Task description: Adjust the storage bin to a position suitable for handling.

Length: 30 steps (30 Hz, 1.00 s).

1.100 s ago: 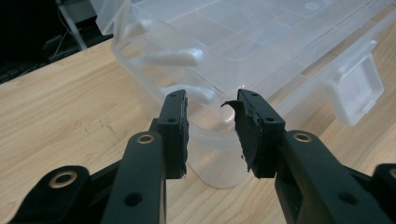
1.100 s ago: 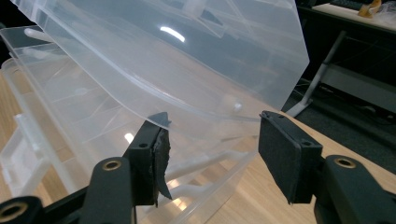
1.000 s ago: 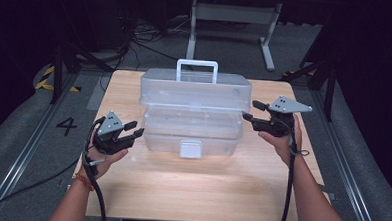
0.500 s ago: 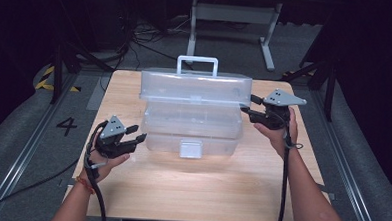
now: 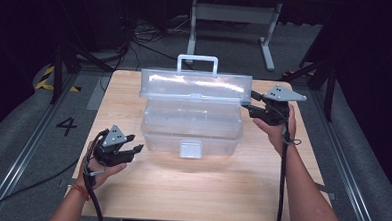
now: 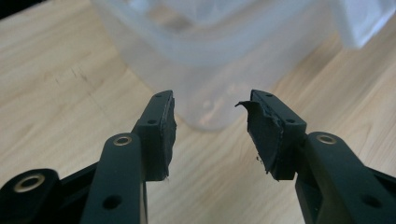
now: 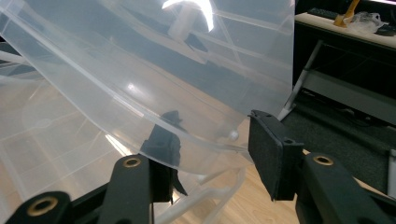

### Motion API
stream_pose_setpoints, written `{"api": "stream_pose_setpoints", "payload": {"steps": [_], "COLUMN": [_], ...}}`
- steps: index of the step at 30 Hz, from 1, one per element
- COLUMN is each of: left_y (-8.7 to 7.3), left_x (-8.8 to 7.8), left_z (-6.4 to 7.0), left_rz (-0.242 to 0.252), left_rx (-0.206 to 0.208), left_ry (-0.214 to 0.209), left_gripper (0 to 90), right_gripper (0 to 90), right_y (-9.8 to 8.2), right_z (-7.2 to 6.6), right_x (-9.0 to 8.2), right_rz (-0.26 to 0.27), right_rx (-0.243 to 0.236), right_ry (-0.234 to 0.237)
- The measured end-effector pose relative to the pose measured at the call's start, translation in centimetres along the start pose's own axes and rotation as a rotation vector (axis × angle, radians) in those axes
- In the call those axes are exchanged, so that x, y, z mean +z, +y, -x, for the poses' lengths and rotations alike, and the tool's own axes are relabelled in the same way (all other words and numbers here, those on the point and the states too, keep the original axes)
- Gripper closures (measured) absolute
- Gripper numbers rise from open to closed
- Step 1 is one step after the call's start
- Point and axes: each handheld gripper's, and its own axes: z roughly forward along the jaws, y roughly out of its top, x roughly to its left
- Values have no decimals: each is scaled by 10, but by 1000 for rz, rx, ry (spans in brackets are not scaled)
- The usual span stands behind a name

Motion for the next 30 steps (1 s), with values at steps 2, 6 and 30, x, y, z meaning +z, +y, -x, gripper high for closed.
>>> {"api": "stream_pose_setpoints", "payload": {"steps": [2, 6, 30], "left_y": [-6, -27, -61], "left_x": [1, 5, 8], "left_z": [2, 7, 6], "left_rz": [-26, -81, -79], "left_rx": [5, -9, -89], "left_ry": [-1, -42, -80], "left_gripper": [513, 500, 298], "right_gripper": [562, 588, 681], "right_y": [2, 4, 21], "right_z": [1, 1, 14], "right_x": [1, 2, 17], "right_rz": [3, 13, 48], "right_rx": [0, -14, 45], "right_ry": [-6, -30, -103]}}
